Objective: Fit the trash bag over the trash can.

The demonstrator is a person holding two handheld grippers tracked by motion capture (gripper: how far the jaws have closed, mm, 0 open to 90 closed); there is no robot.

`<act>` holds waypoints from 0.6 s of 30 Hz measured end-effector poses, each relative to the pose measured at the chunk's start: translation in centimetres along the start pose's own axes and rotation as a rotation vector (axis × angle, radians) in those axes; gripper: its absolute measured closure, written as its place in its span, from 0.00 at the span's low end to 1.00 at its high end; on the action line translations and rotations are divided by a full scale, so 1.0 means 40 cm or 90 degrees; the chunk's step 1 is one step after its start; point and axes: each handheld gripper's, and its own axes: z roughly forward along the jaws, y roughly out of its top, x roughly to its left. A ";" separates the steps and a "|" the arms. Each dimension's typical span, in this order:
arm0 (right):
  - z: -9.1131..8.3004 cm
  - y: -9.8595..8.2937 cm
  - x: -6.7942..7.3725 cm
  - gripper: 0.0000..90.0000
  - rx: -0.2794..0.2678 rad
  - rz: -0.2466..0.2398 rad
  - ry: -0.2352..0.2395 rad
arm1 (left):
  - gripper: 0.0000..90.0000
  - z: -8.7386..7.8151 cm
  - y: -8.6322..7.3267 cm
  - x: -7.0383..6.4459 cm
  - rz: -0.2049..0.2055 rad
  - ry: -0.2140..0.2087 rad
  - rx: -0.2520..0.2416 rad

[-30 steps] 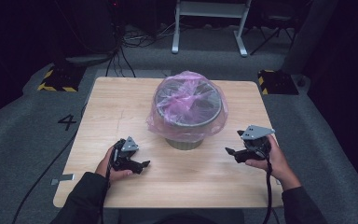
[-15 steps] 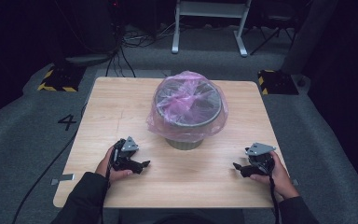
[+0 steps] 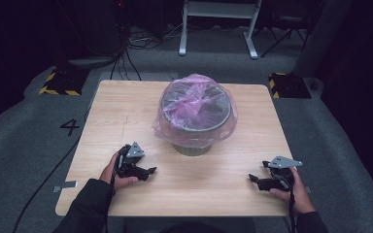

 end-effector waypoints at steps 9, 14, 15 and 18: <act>-0.008 -0.009 -0.006 0.16 0.007 0.031 -0.011 | 0.17 0.000 0.000 0.000 0.000 0.000 0.000; -0.007 -0.008 -0.007 0.16 0.008 0.030 -0.011 | 0.16 0.000 0.001 0.001 0.001 -0.001 0.001; -0.007 -0.008 -0.007 0.16 0.008 0.030 -0.011 | 0.16 0.001 0.001 0.001 0.001 -0.002 0.001; -0.006 -0.008 -0.008 0.15 0.008 0.028 -0.009 | 0.16 0.002 0.002 0.002 0.003 -0.004 0.000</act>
